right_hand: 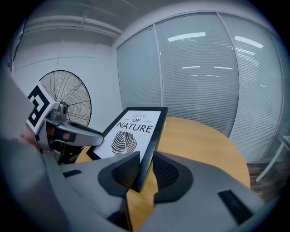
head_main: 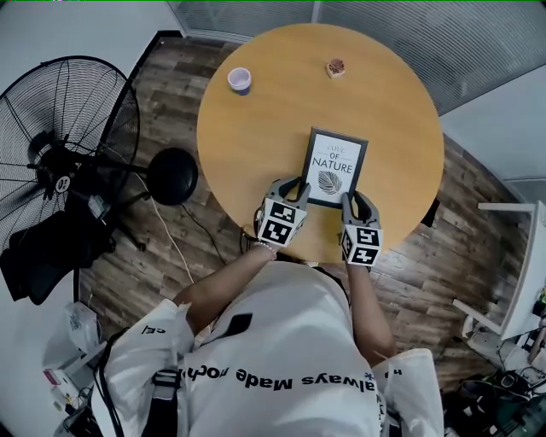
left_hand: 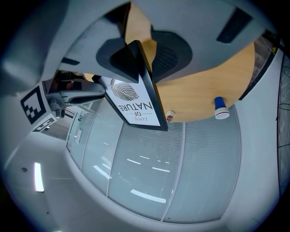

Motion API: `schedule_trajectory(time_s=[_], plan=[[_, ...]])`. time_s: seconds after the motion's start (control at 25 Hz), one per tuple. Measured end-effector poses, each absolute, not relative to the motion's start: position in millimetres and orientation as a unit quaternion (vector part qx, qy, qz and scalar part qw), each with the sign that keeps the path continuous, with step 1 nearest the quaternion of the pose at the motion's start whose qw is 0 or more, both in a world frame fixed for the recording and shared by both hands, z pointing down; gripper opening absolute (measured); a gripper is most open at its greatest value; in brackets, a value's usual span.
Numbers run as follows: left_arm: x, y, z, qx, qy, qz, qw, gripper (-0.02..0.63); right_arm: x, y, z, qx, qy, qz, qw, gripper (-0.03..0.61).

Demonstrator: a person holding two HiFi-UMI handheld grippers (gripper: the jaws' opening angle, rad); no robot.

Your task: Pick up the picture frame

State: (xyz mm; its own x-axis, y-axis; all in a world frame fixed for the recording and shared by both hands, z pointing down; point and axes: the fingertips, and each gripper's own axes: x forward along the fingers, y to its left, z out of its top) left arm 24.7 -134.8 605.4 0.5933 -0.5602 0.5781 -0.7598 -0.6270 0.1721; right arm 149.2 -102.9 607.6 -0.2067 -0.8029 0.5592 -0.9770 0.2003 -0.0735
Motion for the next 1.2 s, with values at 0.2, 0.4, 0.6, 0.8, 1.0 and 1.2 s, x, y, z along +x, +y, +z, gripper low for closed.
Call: schedule_trajectory(time_s=[0.2,0.4,0.6,0.8,1.0,1.2], plan=[[24,-135,589,0.871,-0.384,0.233,0.199,0.104,149,-105,590,0.602,-0.749,0.197,0.196,0.104],[24,-133,568,0.876,-0.389,0.223,0.177,0.104,148,-103,571,0.607,-0.75,0.181,0.19,0.104],[27,-132,552,0.88,-0.392,0.211,0.168,0.104,152,-102,557,0.615,-0.749,0.171,0.177,0.104],[26,-127,539,0.883,-0.393,0.203,0.158,0.104,151,-97,541,0.619,-0.75,0.158,0.17,0.103],[28,-127,525,0.885,-0.394,0.193,0.156,0.104,154,-96,529,0.624,-0.75,0.151,0.159,0.103],[30,-129,512,0.887,-0.396,0.184,0.15,0.104,155,-97,513,0.627,-0.751,0.14,0.152,0.103]])
